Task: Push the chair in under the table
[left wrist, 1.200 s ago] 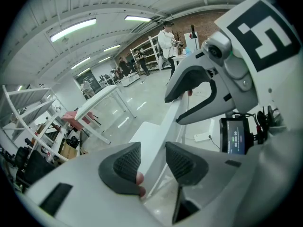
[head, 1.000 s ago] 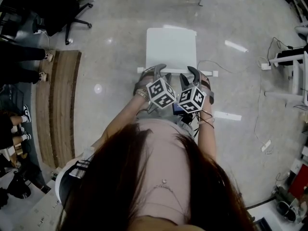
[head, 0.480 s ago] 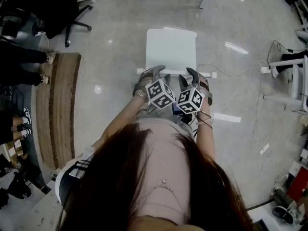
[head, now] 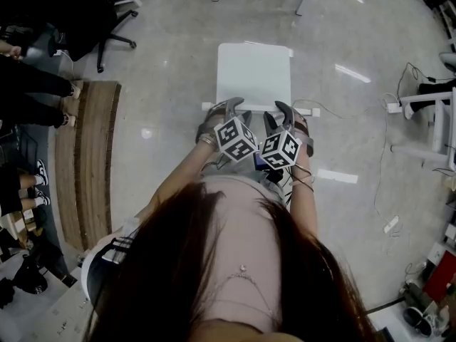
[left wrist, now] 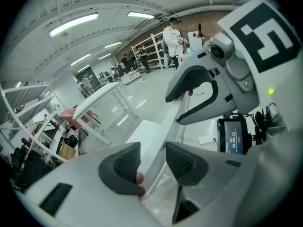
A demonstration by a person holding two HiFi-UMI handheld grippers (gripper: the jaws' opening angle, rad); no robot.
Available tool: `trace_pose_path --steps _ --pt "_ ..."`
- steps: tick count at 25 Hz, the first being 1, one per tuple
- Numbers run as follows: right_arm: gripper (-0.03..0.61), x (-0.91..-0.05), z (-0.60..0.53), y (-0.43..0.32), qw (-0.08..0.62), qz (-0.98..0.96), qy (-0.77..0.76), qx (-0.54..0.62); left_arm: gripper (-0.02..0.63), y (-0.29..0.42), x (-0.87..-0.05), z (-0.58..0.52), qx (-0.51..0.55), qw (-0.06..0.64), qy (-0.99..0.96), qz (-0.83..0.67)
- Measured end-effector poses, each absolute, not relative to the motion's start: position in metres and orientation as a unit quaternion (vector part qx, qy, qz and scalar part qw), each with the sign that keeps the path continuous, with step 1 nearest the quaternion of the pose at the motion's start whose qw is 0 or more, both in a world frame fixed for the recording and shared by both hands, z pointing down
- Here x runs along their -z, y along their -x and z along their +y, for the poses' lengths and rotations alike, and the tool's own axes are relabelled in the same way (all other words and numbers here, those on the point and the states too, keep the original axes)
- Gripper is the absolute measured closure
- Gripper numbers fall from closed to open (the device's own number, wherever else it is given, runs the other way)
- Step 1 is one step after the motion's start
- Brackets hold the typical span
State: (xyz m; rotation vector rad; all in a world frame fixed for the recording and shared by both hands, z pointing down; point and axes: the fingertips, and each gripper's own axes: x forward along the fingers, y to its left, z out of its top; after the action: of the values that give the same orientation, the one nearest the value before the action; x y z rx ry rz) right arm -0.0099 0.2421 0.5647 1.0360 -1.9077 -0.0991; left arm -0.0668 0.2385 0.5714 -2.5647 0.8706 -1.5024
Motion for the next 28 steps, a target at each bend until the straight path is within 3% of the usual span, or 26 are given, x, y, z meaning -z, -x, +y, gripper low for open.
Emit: trace_pose_path --steps 28 --pt "0.394 -0.564 0.164 -0.011 0.453 -0.791 -0.409 0.053 0.439 0.046 -0.573 0.16 0.487 0.018 0.823 0.292"
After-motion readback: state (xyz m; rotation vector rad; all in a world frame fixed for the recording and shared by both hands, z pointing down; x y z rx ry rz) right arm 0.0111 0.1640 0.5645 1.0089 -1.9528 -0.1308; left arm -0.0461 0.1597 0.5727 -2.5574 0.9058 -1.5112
